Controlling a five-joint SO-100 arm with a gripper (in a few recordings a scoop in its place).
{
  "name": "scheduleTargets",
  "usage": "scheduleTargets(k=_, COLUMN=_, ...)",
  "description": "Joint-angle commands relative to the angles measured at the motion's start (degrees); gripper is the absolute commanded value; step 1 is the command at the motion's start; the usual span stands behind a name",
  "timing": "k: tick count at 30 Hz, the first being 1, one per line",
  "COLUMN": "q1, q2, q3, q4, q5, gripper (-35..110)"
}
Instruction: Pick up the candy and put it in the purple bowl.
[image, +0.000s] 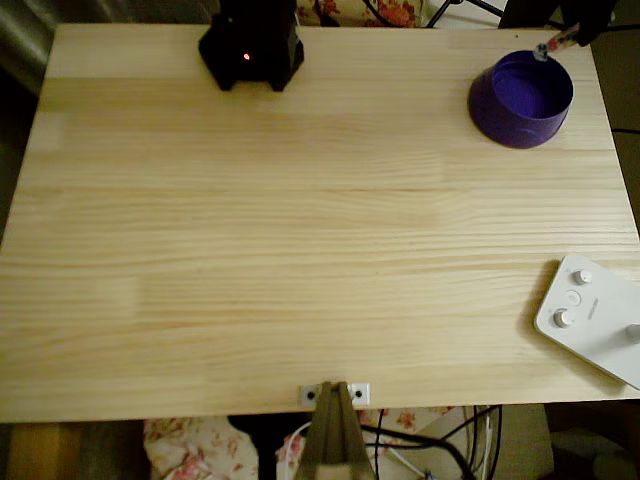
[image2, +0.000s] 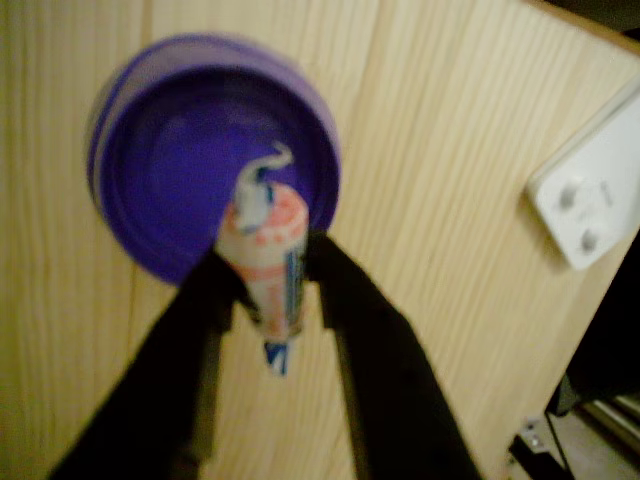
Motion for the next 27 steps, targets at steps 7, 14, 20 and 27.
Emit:
scheduleTargets(k=7, q1=-1.4, q2=-1.6, q3=-10.8, q4=-0.6, q5=-1.1, gripper=0)
scheduleTargets(k=14, q1=-1.8, q2=-2.5, q3=-10.7, q4=-0.5, q5=-1.0, gripper=2)
scheduleTargets(k=20, q1=-2.1, q2=-2.7, q3=-10.1, q4=0.6, q5=-0.2, gripper=8)
scheduleTargets(k=27, q1=-1.6, q2=-2.5, q3=-10.0, q4=1.6, q5=0.4, gripper=15)
